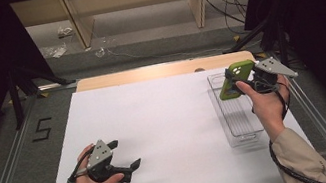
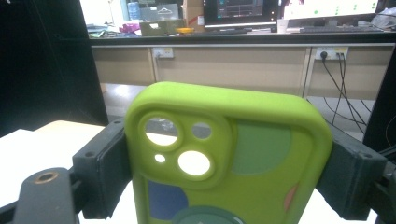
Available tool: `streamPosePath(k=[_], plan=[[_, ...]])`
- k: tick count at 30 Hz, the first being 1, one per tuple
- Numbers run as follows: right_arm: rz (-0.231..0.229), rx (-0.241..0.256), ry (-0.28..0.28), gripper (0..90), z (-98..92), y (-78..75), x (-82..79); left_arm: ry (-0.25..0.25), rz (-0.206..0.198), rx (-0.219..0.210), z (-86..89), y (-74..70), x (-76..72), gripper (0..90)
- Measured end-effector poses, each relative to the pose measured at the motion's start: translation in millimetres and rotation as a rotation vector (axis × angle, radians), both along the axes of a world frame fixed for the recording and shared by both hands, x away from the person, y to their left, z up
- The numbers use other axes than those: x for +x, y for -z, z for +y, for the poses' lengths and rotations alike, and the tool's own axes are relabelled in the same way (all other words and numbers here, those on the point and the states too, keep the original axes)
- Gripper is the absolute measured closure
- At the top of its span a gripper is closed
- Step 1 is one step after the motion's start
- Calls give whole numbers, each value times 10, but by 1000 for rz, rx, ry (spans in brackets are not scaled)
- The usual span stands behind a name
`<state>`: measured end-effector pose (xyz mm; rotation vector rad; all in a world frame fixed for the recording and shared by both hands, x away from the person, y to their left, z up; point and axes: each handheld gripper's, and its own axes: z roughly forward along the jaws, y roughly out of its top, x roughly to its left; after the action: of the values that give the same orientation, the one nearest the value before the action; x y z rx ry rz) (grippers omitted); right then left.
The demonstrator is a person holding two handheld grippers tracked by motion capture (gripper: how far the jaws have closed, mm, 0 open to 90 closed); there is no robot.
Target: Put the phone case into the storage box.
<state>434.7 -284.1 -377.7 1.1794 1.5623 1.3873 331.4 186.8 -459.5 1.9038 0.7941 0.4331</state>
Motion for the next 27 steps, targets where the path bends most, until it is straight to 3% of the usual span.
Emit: streamPosePath(k=[27], plan=[[17,-34,0,166,21,19,117,-4,0,-6,8,0,1,0]])
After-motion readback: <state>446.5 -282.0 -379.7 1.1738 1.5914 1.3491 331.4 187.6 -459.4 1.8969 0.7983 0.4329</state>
